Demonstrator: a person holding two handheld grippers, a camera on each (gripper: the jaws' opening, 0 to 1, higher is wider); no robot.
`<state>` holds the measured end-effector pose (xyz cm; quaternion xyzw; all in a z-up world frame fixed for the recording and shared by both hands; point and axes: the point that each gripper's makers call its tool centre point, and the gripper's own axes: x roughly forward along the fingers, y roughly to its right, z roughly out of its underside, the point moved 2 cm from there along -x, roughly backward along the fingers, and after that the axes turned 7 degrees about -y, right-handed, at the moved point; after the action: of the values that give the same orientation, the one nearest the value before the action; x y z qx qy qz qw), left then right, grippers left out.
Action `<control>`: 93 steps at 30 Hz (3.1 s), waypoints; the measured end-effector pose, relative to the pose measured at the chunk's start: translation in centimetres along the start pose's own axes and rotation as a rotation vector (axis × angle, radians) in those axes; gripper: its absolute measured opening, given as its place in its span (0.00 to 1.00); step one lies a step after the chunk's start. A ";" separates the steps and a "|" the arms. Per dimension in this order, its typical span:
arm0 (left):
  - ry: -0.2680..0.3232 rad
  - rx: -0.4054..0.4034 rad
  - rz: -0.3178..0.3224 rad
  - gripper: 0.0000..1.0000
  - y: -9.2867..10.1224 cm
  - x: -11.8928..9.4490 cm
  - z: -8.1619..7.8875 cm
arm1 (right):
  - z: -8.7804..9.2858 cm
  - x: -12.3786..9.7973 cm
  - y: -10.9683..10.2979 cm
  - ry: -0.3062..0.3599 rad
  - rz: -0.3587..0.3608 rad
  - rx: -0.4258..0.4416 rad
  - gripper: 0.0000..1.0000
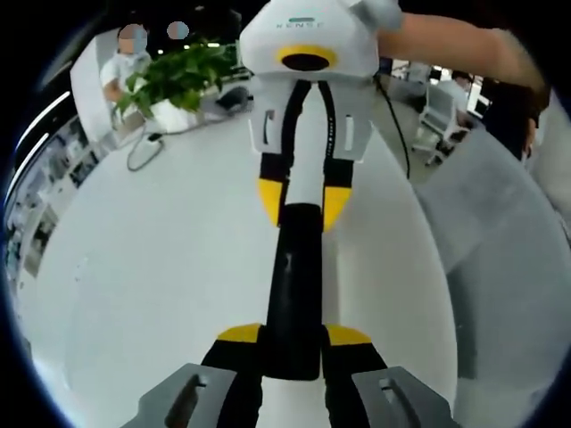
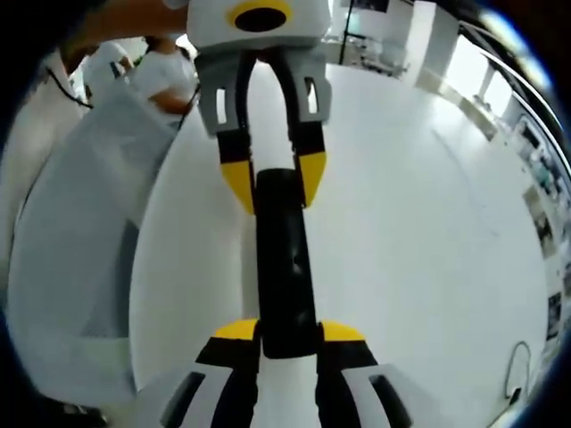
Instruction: Press the specified remote control buttons in sequence, fully releasing each button before pressing the next.
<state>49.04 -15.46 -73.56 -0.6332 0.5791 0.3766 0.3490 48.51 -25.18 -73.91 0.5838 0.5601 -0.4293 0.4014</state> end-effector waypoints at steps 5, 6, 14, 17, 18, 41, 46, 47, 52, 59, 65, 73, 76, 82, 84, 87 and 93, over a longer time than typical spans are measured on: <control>0.000 -0.005 0.009 0.24 1.0 0.0 0.3 | 0.0 0.1 -0.9 -0.002 -0.008 -0.003 0.20; 0.000 -0.004 0.010 0.24 1.3 0.1 0.3 | 0.1 0.2 -1.2 -0.002 -0.010 -0.003 0.20; 0.000 0.001 0.021 0.24 2.7 0.6 0.7 | 0.4 1.0 -2.7 -0.003 -0.029 0.005 0.20; 0.000 0.001 0.026 0.24 3.6 0.6 0.8 | 0.4 1.2 -3.4 -0.004 -0.034 0.005 0.20; 0.001 0.003 0.027 0.24 3.8 0.7 0.8 | 0.5 1.3 -3.7 -0.006 -0.038 0.006 0.20; 0.001 -0.013 0.037 0.23 6.1 1.6 2.6 | 0.1 2.6 -6.1 -0.009 -0.066 -0.018 0.20; -0.004 -0.011 0.039 0.23 6.3 1.7 2.8 | 0.0 2.8 -6.4 -0.012 -0.069 -0.022 0.20; -0.005 -0.011 0.040 0.23 6.4 1.7 2.8 | 0.0 2.8 -6.5 -0.011 -0.069 -0.023 0.20; -0.004 -0.010 0.041 0.23 6.8 1.9 3.0 | 0.0 2.9 -6.7 -0.007 -0.068 -0.025 0.20; 0.006 -0.009 0.029 0.23 6.9 2.0 3.1 | 0.0 3.0 -6.8 -0.009 -0.053 -0.035 0.20; 0.004 0.000 0.016 0.23 7.0 2.0 3.0 | 0.0 3.1 -6.8 -0.031 -0.040 -0.061 0.21; 0.001 0.010 0.005 0.24 6.9 2.0 3.1 | 0.0 3.1 -6.8 -0.047 -0.031 -0.084 0.21; -0.001 0.013 0.003 0.24 6.9 2.0 3.1 | 0.1 3.1 -6.9 -0.050 -0.028 -0.091 0.21; -0.002 0.011 0.002 0.24 6.8 2.0 3.1 | 0.4 3.0 -6.9 -0.061 -0.022 -0.094 0.21; -0.002 0.009 0.001 0.24 6.9 2.0 3.1 | 0.5 2.9 -6.9 -0.066 -0.020 -0.096 0.21; -0.001 0.011 0.001 0.24 6.9 2.0 3.1 | 0.8 2.6 -6.8 -0.068 -0.015 -0.091 0.22; 0.003 0.008 0.003 0.24 7.0 2.0 3.0 | 1.3 1.7 -6.5 -0.059 -0.004 -0.085 0.22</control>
<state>41.98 -14.32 -76.81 -0.6315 0.5823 0.3738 0.3498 41.97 -25.57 -75.82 0.5523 0.5667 -0.4231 0.4414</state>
